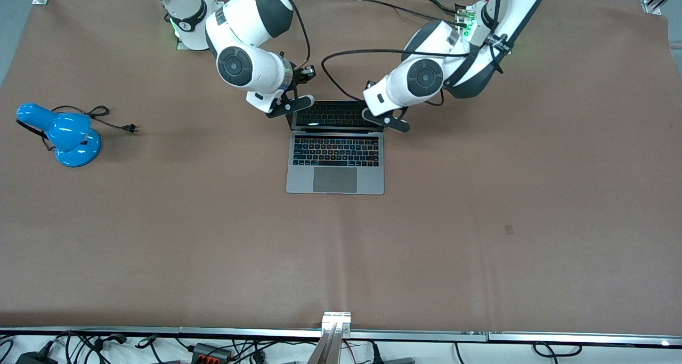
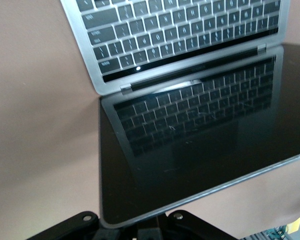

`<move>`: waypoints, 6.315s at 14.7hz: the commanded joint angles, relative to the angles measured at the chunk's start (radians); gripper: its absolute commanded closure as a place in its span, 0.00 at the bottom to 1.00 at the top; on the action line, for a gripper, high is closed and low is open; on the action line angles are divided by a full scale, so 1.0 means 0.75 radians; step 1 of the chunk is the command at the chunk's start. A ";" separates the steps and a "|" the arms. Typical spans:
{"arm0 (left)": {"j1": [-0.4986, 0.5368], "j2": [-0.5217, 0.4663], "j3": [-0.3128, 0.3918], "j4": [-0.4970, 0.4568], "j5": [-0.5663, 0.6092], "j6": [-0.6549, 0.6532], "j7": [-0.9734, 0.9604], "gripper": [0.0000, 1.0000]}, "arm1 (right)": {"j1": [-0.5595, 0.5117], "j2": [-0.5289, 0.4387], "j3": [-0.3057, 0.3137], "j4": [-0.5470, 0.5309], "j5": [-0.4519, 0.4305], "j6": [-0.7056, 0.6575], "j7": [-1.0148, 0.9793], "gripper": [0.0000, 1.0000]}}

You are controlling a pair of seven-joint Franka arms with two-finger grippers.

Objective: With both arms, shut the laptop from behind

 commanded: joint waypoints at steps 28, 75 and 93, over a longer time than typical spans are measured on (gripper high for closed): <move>-0.024 0.662 0.169 0.574 0.323 0.082 -0.058 1.00 | -0.171 0.540 -0.028 0.315 0.015 0.503 -0.010 1.00; 0.446 0.067 0.044 0.828 0.372 -0.666 0.030 0.91 | -0.142 0.444 -0.514 0.951 -0.302 -0.466 -0.073 0.97; 0.121 -0.491 0.713 0.319 0.286 -0.509 0.345 0.00 | -0.628 0.244 -0.301 1.084 -0.413 -0.478 -0.178 0.00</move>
